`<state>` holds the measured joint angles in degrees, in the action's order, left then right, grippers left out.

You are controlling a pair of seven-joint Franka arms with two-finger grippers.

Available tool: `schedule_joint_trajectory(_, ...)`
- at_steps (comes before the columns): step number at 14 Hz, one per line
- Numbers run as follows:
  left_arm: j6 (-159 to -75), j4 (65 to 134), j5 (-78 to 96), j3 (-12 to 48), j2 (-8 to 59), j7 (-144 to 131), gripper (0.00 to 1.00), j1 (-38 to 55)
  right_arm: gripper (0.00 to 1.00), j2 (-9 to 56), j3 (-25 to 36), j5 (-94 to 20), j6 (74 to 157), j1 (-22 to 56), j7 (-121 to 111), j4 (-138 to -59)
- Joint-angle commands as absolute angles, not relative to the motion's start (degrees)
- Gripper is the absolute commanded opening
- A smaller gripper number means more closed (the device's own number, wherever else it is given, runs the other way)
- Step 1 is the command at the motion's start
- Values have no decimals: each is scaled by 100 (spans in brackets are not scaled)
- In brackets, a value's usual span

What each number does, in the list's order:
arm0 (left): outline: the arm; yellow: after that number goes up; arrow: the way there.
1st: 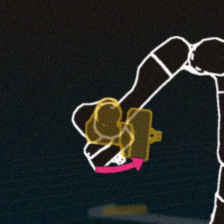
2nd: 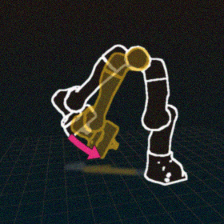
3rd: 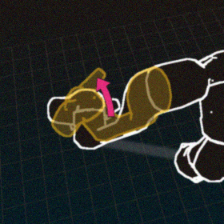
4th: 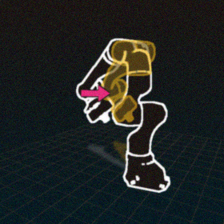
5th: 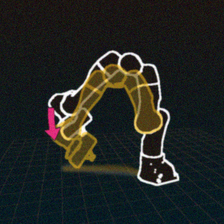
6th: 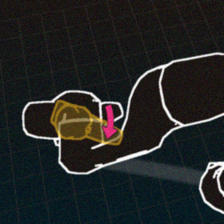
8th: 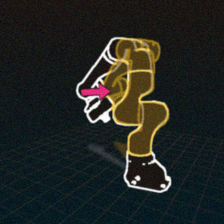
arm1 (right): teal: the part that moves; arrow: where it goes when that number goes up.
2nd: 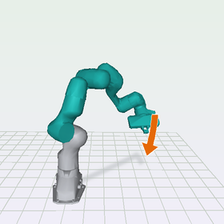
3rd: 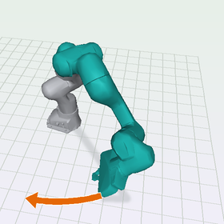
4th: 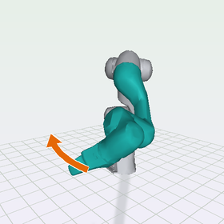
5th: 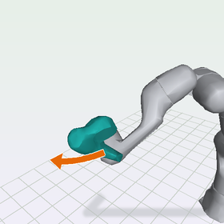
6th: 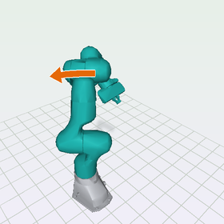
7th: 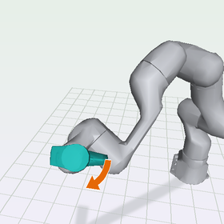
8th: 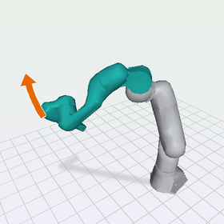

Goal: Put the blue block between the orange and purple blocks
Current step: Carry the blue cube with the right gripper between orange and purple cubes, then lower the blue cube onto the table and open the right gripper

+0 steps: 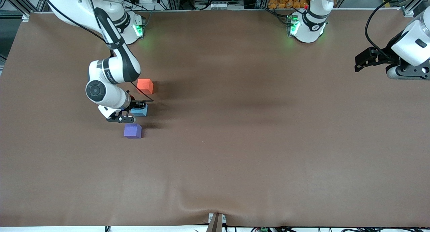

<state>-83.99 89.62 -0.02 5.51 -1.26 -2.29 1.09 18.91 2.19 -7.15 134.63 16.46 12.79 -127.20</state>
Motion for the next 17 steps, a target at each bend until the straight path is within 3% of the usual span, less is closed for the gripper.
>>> schedule_joint_trajectory(1,-8376,8859,-9,606,-105,-211,100,149,0,1881,132,-817,13632,1564,1178,-12841)
schedule_joint_trajectory(3,-8393,8859,-122,615,-97,-211,100,184,0,1890,132,-817,13606,1538,1178,-12832)
schedule_joint_trajectory(5,-8385,8859,-298,685,-97,-228,100,211,100,1855,123,-817,13527,1547,1195,-12788)
schedule_joint_trajectory(8,-8393,8859,-203,694,-97,-281,100,185,100,1478,132,-817,12275,1512,1187,-12255)
schedule_joint_trajectory(12,-8394,8859,-176,686,-97,-395,100,202,100,1485,141,-817,9909,1196,1169,-10296)
schedule_joint_trajectory(15,-8402,8868,-123,686,-97,-781,100,150,100,1503,132,-826,9065,1099,1169,-9031)
schedule_joint_trajectory(17,-8402,8868,-62,659,-88,-791,100,132,100,1512,97,-774,8982,1133,1143,-8440)
